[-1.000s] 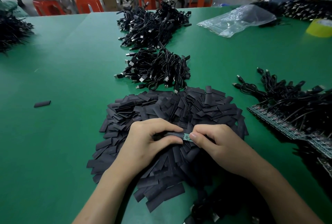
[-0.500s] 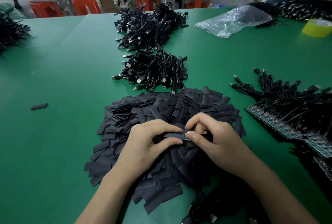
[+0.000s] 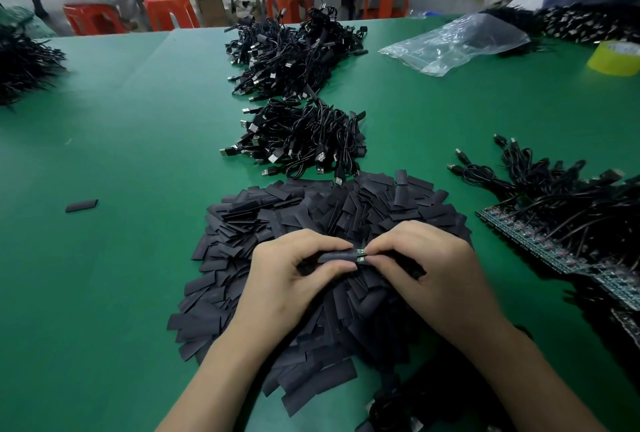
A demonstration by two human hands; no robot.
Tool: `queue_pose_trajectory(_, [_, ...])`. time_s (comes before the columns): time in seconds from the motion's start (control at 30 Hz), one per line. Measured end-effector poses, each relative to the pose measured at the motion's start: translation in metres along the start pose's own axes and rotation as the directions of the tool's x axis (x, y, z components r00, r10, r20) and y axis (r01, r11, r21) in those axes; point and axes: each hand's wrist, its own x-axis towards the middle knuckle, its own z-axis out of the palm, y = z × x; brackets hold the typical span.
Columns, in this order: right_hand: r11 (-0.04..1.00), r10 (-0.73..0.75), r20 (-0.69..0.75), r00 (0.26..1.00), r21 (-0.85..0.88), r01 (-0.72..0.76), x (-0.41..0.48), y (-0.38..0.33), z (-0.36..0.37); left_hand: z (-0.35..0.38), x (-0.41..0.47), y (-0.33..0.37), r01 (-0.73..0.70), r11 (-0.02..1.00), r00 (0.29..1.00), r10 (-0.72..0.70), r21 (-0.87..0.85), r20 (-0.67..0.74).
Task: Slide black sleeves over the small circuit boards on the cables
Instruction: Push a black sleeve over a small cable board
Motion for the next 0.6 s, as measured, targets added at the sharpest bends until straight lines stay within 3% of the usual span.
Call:
queue_pose_trajectory(0.33, [0.998,-0.046,-0.018,0.999,-0.052,0.045,0.0003,-0.0025,-0.0016,0.009,-0.003,0.0018,0.026,0.998,0.996,-0.03,-0.056,-0.081])
queue_pose_trajectory(0.6, [0.991,-0.087,-0.019,0.996,-0.104,0.084,0.0005,-0.0026,-0.0034,0.0083,-0.0026,0.002,0.083,0.989,0.994,-0.091,-0.124,-0.056])
